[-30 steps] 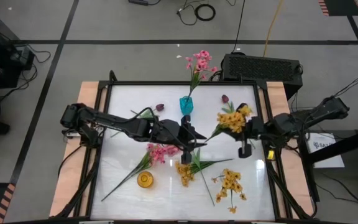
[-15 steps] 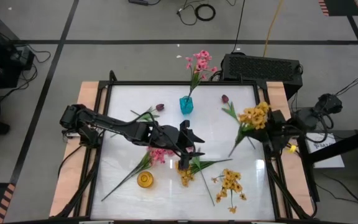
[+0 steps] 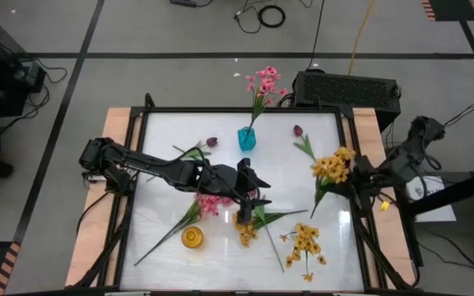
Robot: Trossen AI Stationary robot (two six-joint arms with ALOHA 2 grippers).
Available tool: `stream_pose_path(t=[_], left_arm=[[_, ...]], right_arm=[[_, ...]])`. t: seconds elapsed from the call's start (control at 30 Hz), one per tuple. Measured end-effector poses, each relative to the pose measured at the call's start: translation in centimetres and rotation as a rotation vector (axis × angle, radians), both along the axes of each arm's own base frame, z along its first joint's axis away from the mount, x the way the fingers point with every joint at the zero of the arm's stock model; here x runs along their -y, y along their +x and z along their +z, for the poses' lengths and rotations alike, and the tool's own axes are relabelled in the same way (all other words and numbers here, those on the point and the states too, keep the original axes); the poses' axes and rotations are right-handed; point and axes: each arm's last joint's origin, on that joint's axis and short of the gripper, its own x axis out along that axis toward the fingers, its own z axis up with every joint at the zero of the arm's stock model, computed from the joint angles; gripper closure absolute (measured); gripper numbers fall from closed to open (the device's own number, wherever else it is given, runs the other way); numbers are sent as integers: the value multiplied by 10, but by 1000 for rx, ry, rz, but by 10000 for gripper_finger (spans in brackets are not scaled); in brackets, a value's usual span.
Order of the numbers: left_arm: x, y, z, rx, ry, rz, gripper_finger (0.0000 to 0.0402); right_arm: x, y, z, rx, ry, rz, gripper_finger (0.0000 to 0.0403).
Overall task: Sort flowers into vase by color
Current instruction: Put the right yellow flowers into the transparent vase
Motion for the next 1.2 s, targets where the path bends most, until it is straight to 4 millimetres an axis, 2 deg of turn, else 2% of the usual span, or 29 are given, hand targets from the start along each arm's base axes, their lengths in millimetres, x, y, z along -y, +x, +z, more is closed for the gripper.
stream_pose_path(t=[0.2, 0.7, 0.93, 1.2], left_arm=[[6, -1, 0, -3, -43, 4, 174], [45, -13, 1, 25, 32, 98, 174], [43, -13, 1, 26, 37, 114, 174], [38, -11, 1, 26, 37, 127, 174]], right_arm=[[-9, -2, -2, -19, 16, 2, 403], [-41, -6, -21, -88, -73, -152, 401], [-57, -5, -30, -79, -109, -269, 400], [-71, -2, -39, -79, -95, -315, 399]])
